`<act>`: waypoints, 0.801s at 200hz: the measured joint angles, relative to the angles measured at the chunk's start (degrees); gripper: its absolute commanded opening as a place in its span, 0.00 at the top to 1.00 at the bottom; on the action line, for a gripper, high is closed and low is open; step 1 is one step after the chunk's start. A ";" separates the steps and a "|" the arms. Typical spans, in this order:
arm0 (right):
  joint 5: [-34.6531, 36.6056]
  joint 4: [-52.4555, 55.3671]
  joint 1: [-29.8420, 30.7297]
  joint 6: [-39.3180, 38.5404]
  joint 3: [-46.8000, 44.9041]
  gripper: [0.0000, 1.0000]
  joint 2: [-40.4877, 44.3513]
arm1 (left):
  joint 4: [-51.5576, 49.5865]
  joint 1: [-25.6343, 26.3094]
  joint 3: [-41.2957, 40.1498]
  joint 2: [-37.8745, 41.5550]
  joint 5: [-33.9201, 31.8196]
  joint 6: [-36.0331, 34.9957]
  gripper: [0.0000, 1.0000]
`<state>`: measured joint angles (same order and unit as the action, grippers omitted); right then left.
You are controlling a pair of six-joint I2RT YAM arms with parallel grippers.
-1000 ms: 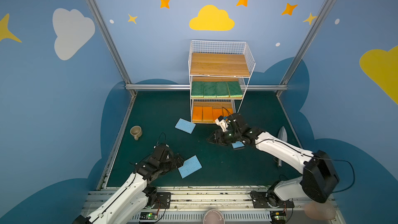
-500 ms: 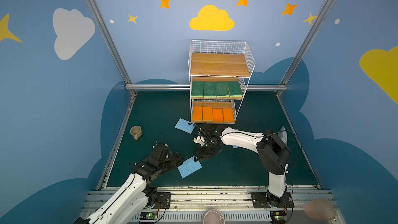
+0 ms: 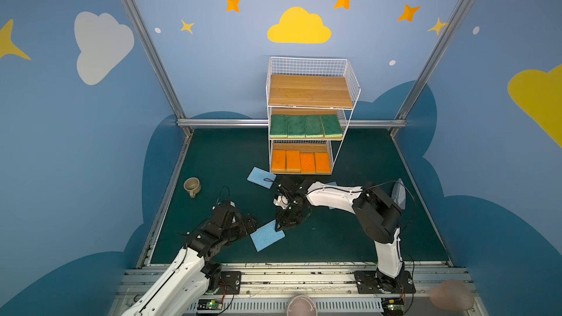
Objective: Arrange cleaning sponges on a shelf
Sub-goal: Pick up the cleaning sponge from the bottom-center of the table.
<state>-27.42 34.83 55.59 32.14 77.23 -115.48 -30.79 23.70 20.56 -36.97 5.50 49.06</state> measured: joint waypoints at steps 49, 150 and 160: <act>0.42 -2.99 -0.50 1.49 -0.68 1.00 0.24 | -2.05 -0.15 3.93 0.98 0.00 -0.63 0.02; 4.24 -12.50 -12.68 16.85 -12.41 1.00 37.92 | -7.15 -2.97 20.83 -3.45 -0.55 -6.47 0.00; 6.27 -14.10 -13.70 18.75 -12.83 1.00 41.42 | -7.23 -3.52 22.23 -3.78 -0.48 -7.15 0.00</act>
<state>-21.15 20.73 41.89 50.89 64.40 -74.06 -38.02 20.18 42.78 -40.75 5.02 41.91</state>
